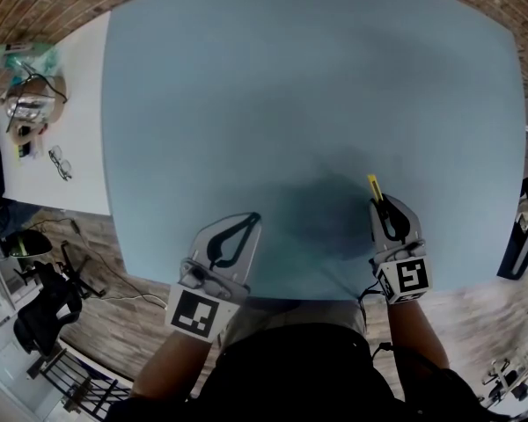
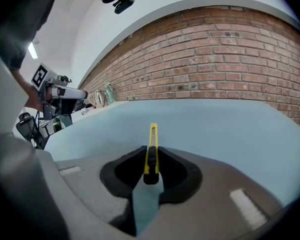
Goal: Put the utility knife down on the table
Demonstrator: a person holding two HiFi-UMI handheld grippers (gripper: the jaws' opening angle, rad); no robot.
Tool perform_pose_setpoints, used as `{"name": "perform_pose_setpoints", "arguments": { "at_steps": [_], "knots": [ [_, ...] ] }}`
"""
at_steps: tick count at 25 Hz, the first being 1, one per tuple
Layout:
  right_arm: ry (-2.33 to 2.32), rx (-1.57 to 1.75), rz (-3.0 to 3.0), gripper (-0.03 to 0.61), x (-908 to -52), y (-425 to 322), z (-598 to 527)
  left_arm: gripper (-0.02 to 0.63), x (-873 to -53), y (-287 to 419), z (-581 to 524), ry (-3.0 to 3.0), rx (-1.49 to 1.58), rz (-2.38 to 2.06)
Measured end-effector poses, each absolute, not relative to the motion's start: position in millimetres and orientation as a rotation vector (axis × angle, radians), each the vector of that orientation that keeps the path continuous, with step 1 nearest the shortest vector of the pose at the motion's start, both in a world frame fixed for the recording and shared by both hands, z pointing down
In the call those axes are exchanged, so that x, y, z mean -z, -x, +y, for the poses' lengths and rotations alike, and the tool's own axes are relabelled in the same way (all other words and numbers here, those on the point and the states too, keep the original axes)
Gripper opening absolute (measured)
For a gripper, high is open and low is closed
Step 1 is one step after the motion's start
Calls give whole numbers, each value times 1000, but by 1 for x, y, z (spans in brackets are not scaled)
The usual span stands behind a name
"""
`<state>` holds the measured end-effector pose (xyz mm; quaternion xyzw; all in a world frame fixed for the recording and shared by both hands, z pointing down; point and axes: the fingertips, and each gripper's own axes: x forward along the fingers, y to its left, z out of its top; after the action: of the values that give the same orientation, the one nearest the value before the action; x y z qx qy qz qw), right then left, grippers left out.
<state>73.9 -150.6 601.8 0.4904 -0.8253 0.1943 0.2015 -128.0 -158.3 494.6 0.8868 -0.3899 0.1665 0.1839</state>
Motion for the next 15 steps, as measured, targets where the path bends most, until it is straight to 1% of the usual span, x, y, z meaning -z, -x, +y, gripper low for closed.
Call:
{"name": "perform_pose_setpoints", "arguments": {
  "at_steps": [15],
  "knots": [
    [-1354, -565, -2280, 74, -615, -75, -156, 2, -492, 132, -161, -2480, -470, -1128]
  ]
}}
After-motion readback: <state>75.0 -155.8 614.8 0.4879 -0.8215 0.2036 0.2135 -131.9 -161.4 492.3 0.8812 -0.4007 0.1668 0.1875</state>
